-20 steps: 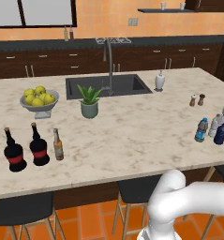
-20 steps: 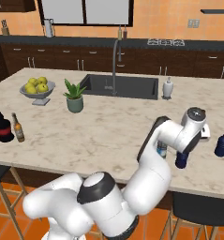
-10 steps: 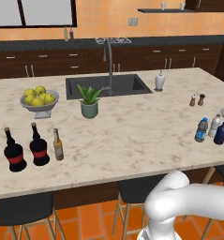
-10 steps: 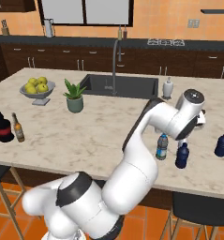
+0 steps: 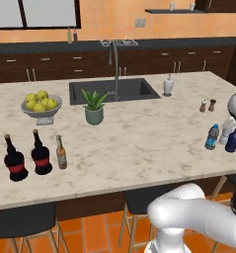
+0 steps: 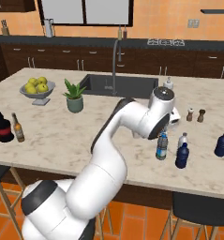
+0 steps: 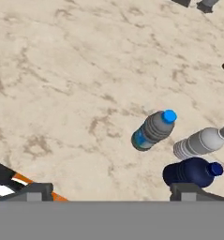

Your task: Move the plastic bottles in the middle to the plastics group, and the glass bottles in the middle to the glass group.

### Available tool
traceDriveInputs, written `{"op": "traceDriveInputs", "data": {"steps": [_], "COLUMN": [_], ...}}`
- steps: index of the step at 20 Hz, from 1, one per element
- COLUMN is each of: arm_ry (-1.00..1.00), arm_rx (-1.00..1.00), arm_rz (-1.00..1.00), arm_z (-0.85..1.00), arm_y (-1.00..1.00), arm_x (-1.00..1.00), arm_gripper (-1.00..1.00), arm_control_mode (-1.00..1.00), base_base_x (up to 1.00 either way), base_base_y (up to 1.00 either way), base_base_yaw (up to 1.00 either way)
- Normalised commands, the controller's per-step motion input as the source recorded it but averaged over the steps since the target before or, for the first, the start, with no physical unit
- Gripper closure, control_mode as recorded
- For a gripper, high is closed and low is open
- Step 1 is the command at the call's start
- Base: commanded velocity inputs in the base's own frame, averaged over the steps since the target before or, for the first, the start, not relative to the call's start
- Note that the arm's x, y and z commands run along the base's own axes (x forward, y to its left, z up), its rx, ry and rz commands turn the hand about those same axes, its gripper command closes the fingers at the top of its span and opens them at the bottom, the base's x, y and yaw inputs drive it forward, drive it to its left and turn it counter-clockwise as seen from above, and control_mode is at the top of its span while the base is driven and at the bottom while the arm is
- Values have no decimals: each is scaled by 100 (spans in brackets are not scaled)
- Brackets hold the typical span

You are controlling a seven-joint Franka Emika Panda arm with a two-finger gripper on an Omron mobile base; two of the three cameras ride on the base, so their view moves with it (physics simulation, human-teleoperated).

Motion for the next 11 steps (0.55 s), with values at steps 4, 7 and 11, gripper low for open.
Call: {"op": "traceDriveInputs", "data": {"steps": [4,7,11], "arm_ry": [18,0,0], "arm_rx": [-38,-38,-29], "arm_rz": [-14,-16,-11], "arm_z": [31,4,-1], "arm_y": [100,100,100], "arm_x": [31,12,5], "arm_gripper": [-100,-100,-100], "arm_control_mode": [-100,-100,-100], "base_base_x": [0,0,0], "base_base_y": [0,0,0], "base_base_yaw": [0,0,0]}}
